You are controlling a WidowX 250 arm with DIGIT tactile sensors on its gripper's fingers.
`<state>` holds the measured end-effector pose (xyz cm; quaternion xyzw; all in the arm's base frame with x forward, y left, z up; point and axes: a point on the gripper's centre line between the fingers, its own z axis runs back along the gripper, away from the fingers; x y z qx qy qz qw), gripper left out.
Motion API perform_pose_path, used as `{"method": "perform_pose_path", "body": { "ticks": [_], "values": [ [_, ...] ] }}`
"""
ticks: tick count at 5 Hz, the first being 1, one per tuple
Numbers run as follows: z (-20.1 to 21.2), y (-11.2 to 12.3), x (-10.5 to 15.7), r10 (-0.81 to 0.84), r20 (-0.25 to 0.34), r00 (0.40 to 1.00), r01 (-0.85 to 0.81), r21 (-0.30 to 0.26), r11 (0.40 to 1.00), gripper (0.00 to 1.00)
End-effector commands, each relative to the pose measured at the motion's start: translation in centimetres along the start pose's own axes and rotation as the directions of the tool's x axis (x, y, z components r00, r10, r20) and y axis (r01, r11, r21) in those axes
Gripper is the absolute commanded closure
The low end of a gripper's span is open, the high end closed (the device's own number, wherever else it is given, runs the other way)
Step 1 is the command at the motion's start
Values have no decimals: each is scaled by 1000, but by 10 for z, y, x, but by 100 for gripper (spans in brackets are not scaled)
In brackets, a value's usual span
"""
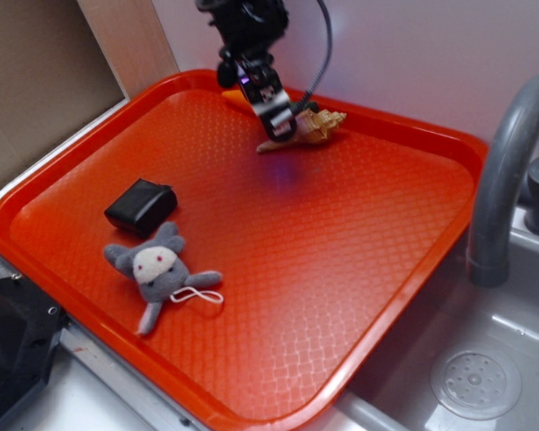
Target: Grab the shell.
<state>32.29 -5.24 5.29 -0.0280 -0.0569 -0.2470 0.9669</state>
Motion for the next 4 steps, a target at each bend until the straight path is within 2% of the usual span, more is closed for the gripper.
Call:
{"method": "perform_pose_path", "body": {
  "ticks": [1,2,4],
  "values": [
    [-29,-14,24,6,13,1000,-6,39,999,0],
    [-44,-12,28,-1,14,1000,0,65,998,0],
    [-48,-15,32,-51,63,997,48,43,998,0]
  ]
}}
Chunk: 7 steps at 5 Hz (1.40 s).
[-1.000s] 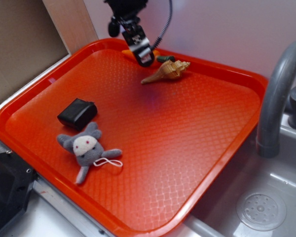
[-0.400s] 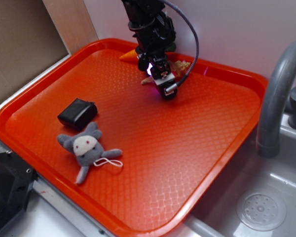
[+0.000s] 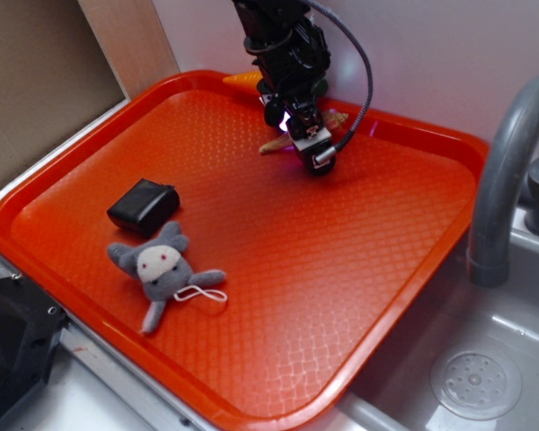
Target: Grab the shell.
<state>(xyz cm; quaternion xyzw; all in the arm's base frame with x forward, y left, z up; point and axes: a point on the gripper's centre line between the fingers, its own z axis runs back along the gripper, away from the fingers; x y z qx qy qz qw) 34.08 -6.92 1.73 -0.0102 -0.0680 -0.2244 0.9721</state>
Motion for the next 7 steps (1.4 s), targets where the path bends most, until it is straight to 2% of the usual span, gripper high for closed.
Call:
{"method": "perform_pose_path", "body": {
  "ticks": [1,2,3,4,6,7],
  "values": [
    [-10,-13,14,-101,54,993,101,12,995,100],
    [-10,-12,13,-99,52,994,98,23,995,100],
    [1,-14,9,-123,19,992,123,13,992,100],
    [37,-13,-4,-20,-152,988,25,32,999,100],
    [103,-11,-40,93,-219,971,-112,-77,991,100],
    [134,-38,-65,111,-230,967,-128,-61,990,100]
  ]
}}
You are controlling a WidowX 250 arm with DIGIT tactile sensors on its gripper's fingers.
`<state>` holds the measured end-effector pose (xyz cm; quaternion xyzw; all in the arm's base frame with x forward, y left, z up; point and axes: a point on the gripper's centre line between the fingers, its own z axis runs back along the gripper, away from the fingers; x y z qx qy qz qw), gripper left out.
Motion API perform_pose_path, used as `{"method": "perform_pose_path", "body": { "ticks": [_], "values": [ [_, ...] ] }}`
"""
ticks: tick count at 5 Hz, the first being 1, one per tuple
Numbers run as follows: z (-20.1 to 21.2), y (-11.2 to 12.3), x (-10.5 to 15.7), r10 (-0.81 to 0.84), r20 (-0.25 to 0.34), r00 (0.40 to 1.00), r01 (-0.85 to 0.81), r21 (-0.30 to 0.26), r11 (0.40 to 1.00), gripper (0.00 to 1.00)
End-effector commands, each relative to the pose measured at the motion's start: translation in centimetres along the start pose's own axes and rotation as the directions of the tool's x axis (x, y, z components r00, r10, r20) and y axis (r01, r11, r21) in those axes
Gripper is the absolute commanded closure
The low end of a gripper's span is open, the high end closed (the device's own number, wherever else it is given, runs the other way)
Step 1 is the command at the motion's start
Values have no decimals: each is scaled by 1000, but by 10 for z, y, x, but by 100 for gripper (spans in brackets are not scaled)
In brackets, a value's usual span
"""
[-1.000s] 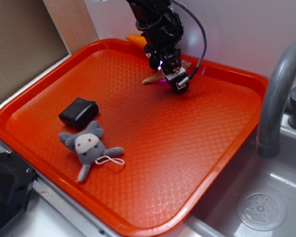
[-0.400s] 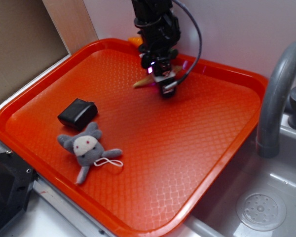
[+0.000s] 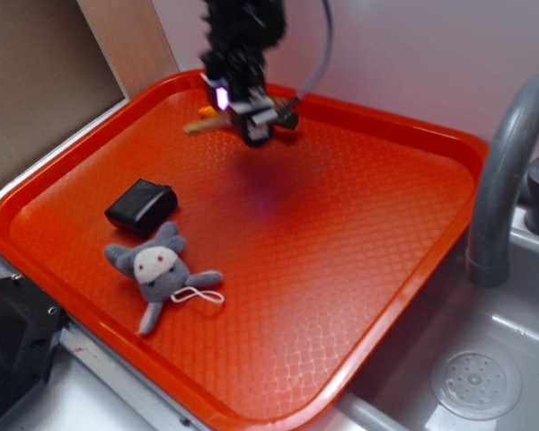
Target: Grab the shell.
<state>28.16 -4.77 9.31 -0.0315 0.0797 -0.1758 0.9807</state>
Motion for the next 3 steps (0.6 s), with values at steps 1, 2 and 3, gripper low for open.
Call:
{"method": "perform_pose_path", "body": {
  "ticks": [1,2,3],
  "values": [
    [73,-50,-63,-7,71,997,10,-45,999,100],
    [99,-59,-86,-12,100,995,18,-51,999,100],
    [100,-50,-80,-57,81,995,63,-72,995,100]
  ]
}}
